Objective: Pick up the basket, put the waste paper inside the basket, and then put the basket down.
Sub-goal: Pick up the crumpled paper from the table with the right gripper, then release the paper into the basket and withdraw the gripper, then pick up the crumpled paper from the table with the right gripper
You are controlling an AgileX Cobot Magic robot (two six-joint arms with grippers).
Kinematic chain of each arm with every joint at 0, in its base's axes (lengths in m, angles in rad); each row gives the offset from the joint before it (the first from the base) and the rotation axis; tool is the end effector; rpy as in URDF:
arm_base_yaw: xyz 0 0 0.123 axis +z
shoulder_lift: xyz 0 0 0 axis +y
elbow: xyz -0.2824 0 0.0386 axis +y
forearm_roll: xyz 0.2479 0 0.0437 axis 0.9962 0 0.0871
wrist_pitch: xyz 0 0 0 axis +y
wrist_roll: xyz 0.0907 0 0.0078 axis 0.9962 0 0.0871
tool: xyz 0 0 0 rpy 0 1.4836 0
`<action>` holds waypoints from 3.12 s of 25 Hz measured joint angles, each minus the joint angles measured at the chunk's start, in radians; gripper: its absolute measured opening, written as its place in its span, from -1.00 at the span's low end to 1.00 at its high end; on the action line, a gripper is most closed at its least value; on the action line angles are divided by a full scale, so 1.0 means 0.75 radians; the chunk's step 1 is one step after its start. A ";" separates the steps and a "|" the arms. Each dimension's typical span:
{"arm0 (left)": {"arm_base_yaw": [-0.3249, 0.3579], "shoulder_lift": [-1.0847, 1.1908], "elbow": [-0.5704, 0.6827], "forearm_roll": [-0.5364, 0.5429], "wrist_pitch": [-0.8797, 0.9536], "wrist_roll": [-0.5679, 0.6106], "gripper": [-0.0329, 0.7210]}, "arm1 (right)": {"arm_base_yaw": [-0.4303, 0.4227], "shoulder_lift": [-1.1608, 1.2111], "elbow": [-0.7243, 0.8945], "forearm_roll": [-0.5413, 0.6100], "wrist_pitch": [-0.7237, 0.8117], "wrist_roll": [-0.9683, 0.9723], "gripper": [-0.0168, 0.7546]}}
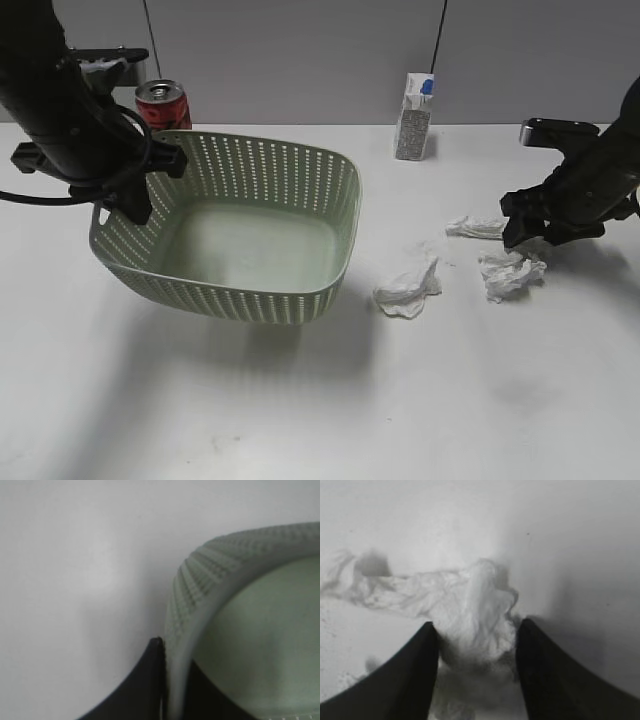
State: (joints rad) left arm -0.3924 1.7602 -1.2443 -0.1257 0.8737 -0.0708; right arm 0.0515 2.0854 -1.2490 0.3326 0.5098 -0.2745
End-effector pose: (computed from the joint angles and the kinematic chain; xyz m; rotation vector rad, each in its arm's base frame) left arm 0.3224 -0.1429 0.2215 0.3665 2.8722 -0.2409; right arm 0.3993 0.0351 0.1102 -0.0845 2.8014 0.2411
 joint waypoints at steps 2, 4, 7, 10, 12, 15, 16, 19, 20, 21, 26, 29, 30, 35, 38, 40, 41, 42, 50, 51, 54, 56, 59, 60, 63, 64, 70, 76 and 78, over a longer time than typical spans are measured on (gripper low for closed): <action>0.000 0.000 0.000 0.000 0.000 0.000 -0.91 | 0.004 0.000 0.000 0.000 -0.001 -0.001 -0.17; 0.000 0.000 0.000 0.000 0.000 0.000 -0.91 | 0.007 0.000 0.000 0.000 0.000 -0.001 -0.59; 0.000 0.000 0.000 0.002 0.000 0.000 -0.91 | 0.009 -0.015 0.000 0.024 0.011 -0.003 -0.91; 0.000 0.000 0.000 0.003 -0.006 0.000 -0.91 | 0.042 -0.095 0.000 0.080 0.025 -0.048 -0.94; 0.000 0.000 0.000 0.004 -0.010 0.000 -0.91 | 0.106 -0.186 0.000 0.122 0.031 -0.099 -0.94; 0.000 0.000 0.000 0.006 -0.013 0.000 -0.91 | 0.253 -0.331 -0.003 0.176 0.034 -0.199 -0.94; 0.000 0.000 0.000 0.006 -0.013 0.000 -0.91 | 0.305 -0.383 -0.003 0.192 0.027 -0.217 -0.94; 0.000 0.000 0.000 0.006 -0.014 0.000 -0.91 | 0.512 -0.501 -0.006 0.216 -0.042 -0.239 -0.94; 0.000 0.000 0.000 0.006 -0.014 0.000 -0.91 | 0.572 -0.521 -0.006 0.218 -0.077 -0.244 -0.94; 0.000 0.000 0.000 0.006 -0.015 0.000 -0.91 | 0.641 -0.535 -0.007 0.218 -0.105 -0.247 -0.94; 0.000 0.000 0.000 0.006 -0.017 0.000 -0.91 | 0.875 -0.483 -0.007 0.181 -0.224 -0.256 -0.93; 0.000 0.000 0.000 0.006 -0.017 0.000 -0.91 | 0.900 -0.416 -0.007 0.179 -0.228 -0.255 -0.75; 0.000 0.000 0.000 0.006 -0.017 0.000 -0.91 | 0.901 -0.397 -0.007 0.186 -0.222 -0.254 -0.58; 0.000 0.000 0.000 0.006 -0.011 0.000 -0.91 | 0.901 -0.382 -0.007 0.213 -0.201 -0.236 0.51; 0.000 0.000 0.000 0.006 -0.006 0.000 -0.91 | 0.894 -0.422 -0.007 0.179 -0.151 -0.194 0.71; 0.000 0.000 0.000 0.008 -0.003 0.000 -0.91 | 0.868 -0.475 -0.007 0.098 -0.120 -0.101 0.71; 0.000 0.000 0.000 0.010 -0.003 0.000 -0.91 | 0.846 -0.502 -0.007 0.043 -0.109 -0.039 0.69; 0.000 0.000 0.000 0.011 -0.002 0.000 -0.91 | 0.807 -0.534 -0.007 -0.006 -0.098 0.020 0.66; 0.000 0.000 0.000 0.014 -0.004 0.000 -0.91 | 0.394 -0.606 0.014 -0.210 0.181 0.185 0.57; 0.000 0.000 0.000 0.015 -0.005 0.000 -0.91 | 0.368 -0.591 0.037 -0.234 0.193 0.188 0.57; 0.000 0.000 0.000 0.015 -0.008 0.000 -0.91 | 0.323 -0.505 0.117 -0.308 0.196 0.210 0.57; 0.000 0.000 0.000 0.017 -0.010 0.000 -0.91 | 0.315 -0.436 0.167 -0.357 0.180 0.234 0.56; 0.000 0.000 0.000 0.018 -0.014 0.000 -0.91 | 0.313 -0.322 0.190 -0.417 0.153 0.263 0.56; 0.000 0.000 0.000 0.018 -0.014 0.000 -0.91 | 0.313 -0.287 0.192 -0.430 0.141 0.271 0.56; 0.000 0.000 0.000 0.020 -0.021 0.000 -0.91 | 0.313 -0.208 0.192 -0.443 0.121 0.303 0.56; 0.000 0.000 0.000 0.021 -0.023 0.000 -0.91 | 0.313 -0.185 0.192 -0.443 0.118 0.308 0.56; 0.000 0.000 0.000 0.022 -0.023 0.000 -0.91 | 0.313 -0.124 0.192 -0.443 0.089 0.319 0.38; 0.000 0.000 0.000 0.030 -0.024 0.000 -0.91 | 0.313 -0.122 0.192 -0.443 0.088 0.319 -0.75; 0.000 0.000 0.000 0.031 -0.024 0.000 -0.91 | 0.313 -0.138 0.186 -0.443 0.096 0.319 -0.89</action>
State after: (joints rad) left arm -0.3924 1.7602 -1.2443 -0.1024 0.8555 -0.0708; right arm 0.2862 1.9817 -1.1097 0.0000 0.5821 -0.0352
